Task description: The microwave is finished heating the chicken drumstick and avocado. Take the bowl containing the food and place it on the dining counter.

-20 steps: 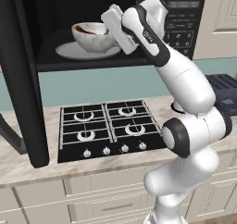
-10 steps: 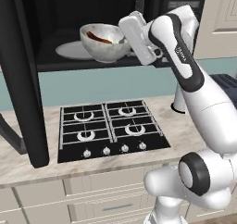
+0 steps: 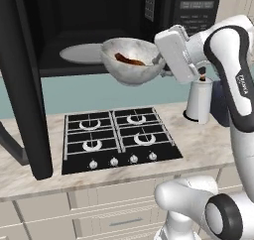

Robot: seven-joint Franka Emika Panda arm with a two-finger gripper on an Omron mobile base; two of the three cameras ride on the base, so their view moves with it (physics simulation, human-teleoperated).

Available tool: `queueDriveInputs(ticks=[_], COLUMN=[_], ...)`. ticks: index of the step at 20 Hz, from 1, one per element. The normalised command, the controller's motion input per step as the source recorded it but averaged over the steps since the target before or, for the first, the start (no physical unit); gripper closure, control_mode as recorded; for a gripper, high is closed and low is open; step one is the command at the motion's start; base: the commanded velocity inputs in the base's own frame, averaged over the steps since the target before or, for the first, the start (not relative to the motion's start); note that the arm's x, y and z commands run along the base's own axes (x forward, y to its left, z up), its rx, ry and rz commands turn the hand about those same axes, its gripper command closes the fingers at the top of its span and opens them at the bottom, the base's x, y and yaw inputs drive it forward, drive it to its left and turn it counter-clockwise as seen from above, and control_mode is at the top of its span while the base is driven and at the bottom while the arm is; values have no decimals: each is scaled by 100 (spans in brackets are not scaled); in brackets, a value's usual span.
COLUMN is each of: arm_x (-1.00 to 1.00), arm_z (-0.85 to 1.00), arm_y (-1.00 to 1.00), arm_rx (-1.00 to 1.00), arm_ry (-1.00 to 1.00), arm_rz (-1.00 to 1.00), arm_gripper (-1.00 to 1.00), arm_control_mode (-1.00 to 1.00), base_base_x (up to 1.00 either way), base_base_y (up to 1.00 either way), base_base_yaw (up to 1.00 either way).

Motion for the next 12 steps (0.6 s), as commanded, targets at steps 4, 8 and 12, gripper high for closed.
queueDriveInputs(ticks=[4,8,12], arm_x=[-100,-84,-9], arm_z=[-44,-52,-3], arm_y=[-68,-60,-4], arm_rx=[-16,-15,-2], arm_ry=[0,-1,0], arm_rz=[5,0,0], arm_gripper=[100,100,100], arm_control_mode=[-100,-100,-100], base_base_x=[0,0,0], base_base_y=[0,0,0], base_base_yaw=[0,0,0])
